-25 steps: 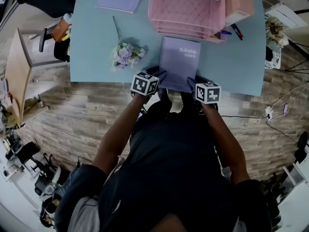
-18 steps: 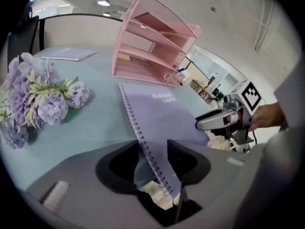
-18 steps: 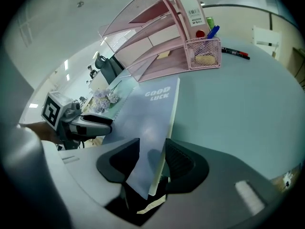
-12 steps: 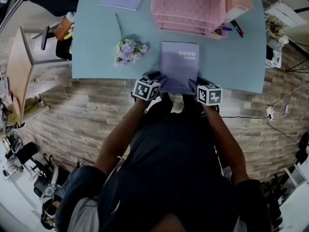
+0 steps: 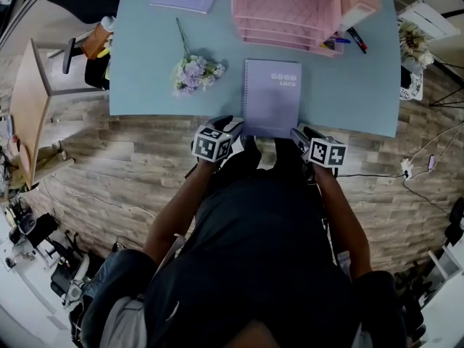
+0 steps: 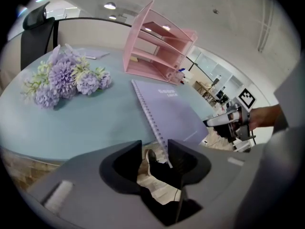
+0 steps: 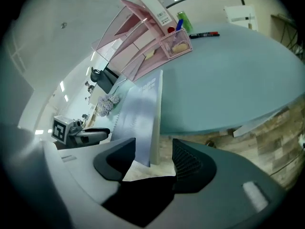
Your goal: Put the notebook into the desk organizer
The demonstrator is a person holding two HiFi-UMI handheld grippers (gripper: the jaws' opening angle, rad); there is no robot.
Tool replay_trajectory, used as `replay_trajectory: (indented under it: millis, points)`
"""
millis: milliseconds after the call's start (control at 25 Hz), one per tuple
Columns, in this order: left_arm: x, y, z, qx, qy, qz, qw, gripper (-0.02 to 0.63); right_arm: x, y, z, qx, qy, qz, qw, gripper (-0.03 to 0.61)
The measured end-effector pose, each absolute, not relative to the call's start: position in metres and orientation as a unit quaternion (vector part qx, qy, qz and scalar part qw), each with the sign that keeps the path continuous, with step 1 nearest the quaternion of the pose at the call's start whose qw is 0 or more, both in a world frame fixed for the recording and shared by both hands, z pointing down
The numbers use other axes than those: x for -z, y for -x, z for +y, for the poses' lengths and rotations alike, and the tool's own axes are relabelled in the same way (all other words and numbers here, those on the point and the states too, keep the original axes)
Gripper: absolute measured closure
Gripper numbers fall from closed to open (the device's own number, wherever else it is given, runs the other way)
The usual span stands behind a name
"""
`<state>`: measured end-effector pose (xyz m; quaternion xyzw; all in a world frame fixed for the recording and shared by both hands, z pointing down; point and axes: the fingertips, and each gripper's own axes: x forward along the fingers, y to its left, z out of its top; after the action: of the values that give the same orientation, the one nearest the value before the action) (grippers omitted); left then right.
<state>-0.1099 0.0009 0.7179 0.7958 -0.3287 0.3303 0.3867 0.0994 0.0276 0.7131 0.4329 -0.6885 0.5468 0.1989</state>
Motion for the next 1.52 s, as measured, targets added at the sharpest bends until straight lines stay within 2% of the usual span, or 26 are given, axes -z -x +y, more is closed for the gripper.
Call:
replay_trajectory:
  millis: [240,360,400,440,640,760,1000,1520]
  points:
    - [-0.733,0.097,0.022,-0.317,-0.795,-0.302,0.421,0.402,-0.722,-0.081,0.028,-0.586,-0.404,-0.685,0.158,0.357]
    - [-0.737,0.085,0.022,-0.292,-0.801,-0.289,0.436,0.402,-0.726,-0.076,0.025,-0.583,-0.403,-0.685,0.171,0.363]
    - [-0.739,0.082,0.022,-0.287,-0.802,-0.286,0.439,0.407,-0.726,-0.077,0.026,-0.575,-0.407,-0.685,0.185,0.400]
    - [-0.739,0.080,0.022,-0.283,-0.804,-0.282,0.441,0.427,-0.725,-0.078,0.025,-0.563,-0.414,-0.687,0.199,0.486]
    - [-0.721,0.075,0.017,-0.271,-0.819,-0.277,0.422,0.458,-0.689,-0.074,0.017,-0.466,-0.432,-0.736,0.236,0.537]
    - [-0.710,0.071,0.013,-0.280,-0.831,-0.295,0.379,0.460,-0.676,-0.067,0.012,-0.416,-0.443,-0.757,0.242,0.546]
    - [-0.688,0.067,-0.005,-0.296,-0.851,-0.315,0.299,0.460,-0.666,-0.072,-0.002,-0.407,-0.463,-0.759,0.206,0.548]
    - [-0.684,0.058,-0.043,-0.303,-0.855,-0.312,0.283,0.460,-0.672,-0.085,-0.036,-0.424,-0.478,-0.748,0.181,0.546]
